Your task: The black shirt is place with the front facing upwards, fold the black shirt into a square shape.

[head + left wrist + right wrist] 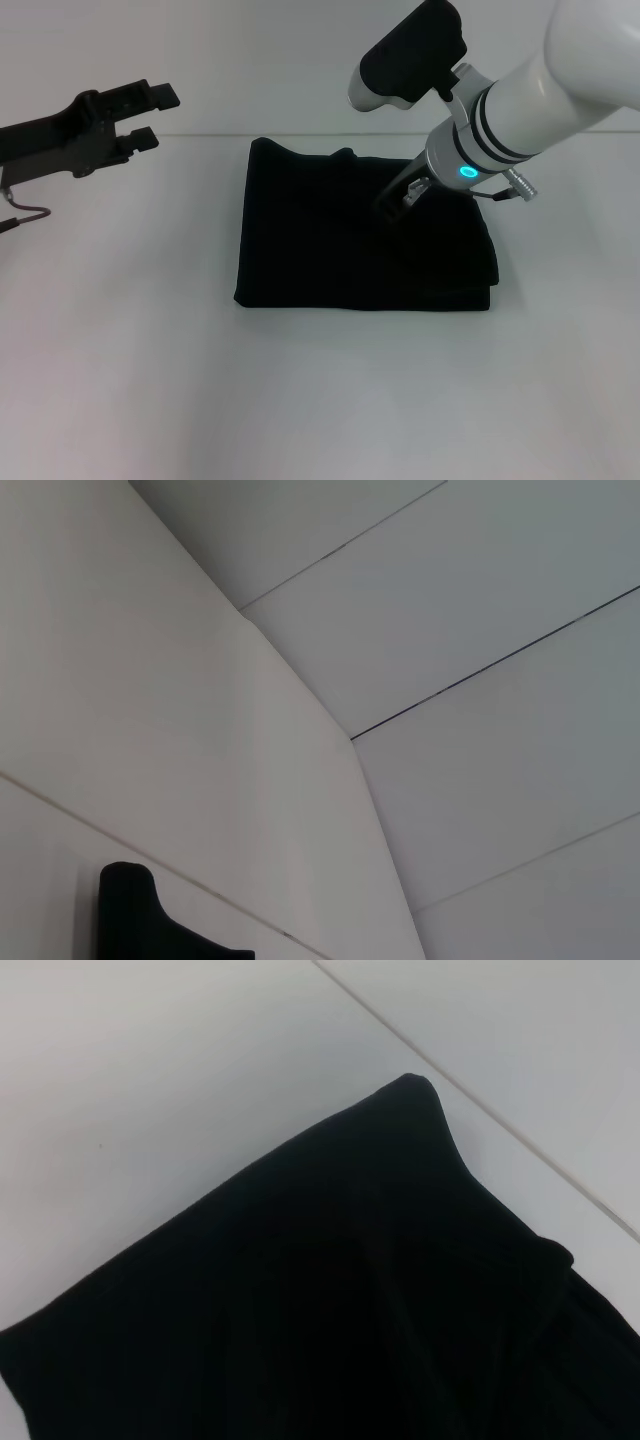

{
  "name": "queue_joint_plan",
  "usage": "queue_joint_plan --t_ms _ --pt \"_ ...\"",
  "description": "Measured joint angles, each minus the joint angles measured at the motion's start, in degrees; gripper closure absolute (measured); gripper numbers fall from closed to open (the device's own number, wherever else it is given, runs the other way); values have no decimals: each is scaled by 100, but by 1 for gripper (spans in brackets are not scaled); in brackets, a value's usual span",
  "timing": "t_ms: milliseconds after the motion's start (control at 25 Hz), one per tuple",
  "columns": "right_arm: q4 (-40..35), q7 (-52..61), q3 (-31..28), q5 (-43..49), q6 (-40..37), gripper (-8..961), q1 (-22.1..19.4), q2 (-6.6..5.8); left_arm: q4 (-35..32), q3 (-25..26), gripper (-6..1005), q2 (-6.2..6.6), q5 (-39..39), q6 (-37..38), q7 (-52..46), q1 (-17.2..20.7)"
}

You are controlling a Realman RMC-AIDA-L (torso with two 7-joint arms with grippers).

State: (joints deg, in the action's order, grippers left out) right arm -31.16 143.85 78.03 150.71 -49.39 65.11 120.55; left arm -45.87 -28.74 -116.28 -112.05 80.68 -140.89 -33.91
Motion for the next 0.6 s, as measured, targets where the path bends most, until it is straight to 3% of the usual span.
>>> queue_joint_plan --t_ms 280,480,600 --pt "-14 79 -13 -13 -8 928 -17 -3 8 0 186 -6 0 -11 0 0" --pt "-162 577 -35 119 -141 937 -122 -56 8 -1 185 -8 16 -11 -1 15" --pt "-666 1168 -76 545 -259 939 -427 -89 8 -1 185 -8 69 3 0 30"
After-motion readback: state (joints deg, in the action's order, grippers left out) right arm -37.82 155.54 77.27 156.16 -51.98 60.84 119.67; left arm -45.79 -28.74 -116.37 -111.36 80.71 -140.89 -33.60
